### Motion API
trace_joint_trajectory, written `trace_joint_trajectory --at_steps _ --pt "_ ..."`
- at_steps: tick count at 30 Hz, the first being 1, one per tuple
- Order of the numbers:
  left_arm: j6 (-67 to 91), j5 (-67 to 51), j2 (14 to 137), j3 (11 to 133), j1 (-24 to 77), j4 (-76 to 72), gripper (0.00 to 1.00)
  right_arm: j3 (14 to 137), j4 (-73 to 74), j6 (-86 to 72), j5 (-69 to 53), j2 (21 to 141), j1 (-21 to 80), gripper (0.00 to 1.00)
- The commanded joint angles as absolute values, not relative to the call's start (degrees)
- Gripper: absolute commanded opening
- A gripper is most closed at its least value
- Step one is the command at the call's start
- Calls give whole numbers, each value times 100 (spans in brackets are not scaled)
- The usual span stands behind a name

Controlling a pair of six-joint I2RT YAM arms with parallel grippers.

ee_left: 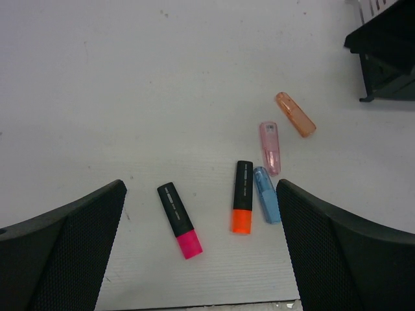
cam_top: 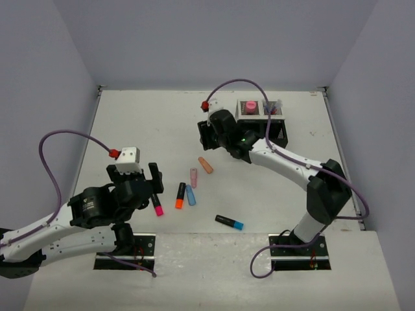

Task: Sort the stationery into containers
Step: Place the stationery in the storage box, then pick up the stationery from the center of the board.

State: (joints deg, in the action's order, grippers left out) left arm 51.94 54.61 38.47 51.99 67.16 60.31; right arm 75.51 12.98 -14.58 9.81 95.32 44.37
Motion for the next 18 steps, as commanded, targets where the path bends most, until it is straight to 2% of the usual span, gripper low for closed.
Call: trace_joint_trajectory --at_steps 1,8,15,18 --pt "5382 5748 3849 5326 6688 6021 100 8155 2978 -1573 454 10475 4493 50" --pt "5274 5671 4094 5344 6680 5969 100 9269 3742 -1313 571 11867 4659 48" --pt "5130 5616 4061 5306 6680 5851 100 9851 3899 -1178 396 12501 4655 46" --pt "5080 5590 4052 5283 6680 5801 100 10158 4041 -1151 465 12795 4641 40"
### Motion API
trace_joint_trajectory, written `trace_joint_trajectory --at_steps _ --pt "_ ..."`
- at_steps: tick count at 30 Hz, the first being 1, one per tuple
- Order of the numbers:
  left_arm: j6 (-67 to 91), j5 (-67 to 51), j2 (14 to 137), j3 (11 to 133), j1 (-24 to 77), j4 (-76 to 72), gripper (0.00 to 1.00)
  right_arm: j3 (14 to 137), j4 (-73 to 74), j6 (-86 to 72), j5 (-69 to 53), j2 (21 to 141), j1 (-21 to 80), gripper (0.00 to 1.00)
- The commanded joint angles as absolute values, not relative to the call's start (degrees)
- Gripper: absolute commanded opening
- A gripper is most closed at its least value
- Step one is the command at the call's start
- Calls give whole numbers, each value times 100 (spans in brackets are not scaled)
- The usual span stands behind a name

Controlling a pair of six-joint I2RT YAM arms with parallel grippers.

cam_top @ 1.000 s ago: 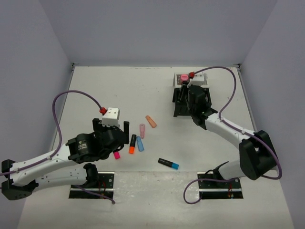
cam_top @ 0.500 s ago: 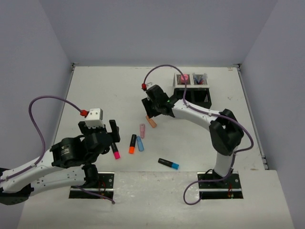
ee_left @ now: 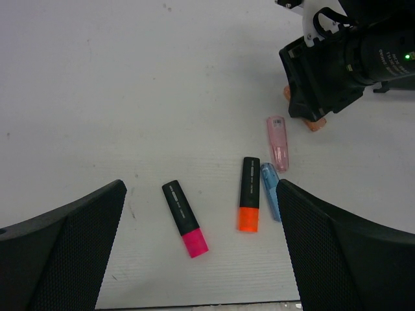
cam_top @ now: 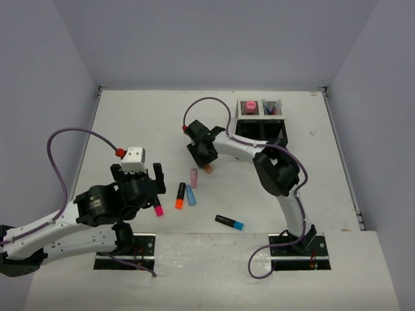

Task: Sort the stationery into containers
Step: Pick up the stationery from the center of the board, then place the stationery in the storage box.

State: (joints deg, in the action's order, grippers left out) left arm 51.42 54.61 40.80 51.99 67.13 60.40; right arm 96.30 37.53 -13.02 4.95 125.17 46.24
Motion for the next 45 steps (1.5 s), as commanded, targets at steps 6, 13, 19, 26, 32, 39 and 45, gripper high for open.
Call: trace_joint_trajectory --at_steps 6,13,19,26,32,39,45 --pt "4989 5548 4036 5273 6680 5728 100 10292 4107 -1114 451 12930 4639 15" --pt "4904 5497 4048 5256 6680 5660 100 9313 2710 -1195 699 10834 4648 0" --pt "4881 5493 4010 5231 6680 5628 100 6601 -612 -1300 3844 8420 4516 0" --pt "4863 5452 3976 5221 6680 5610 100 5971 -1915 -1868 4384 8437 3459 0" --pt "4825 5426 3967 5221 6680 5572 100 5842 -2400 -1591 4277 8671 3352 0" --pt "4814 5412 3988 5210 6680 5557 100 5612 -2399 -1751 4271 8866 3241 0" --pt "4758 5384 3999 5203 6680 5520 100 5245 -2218 -2052 4218 8712 3243 8"
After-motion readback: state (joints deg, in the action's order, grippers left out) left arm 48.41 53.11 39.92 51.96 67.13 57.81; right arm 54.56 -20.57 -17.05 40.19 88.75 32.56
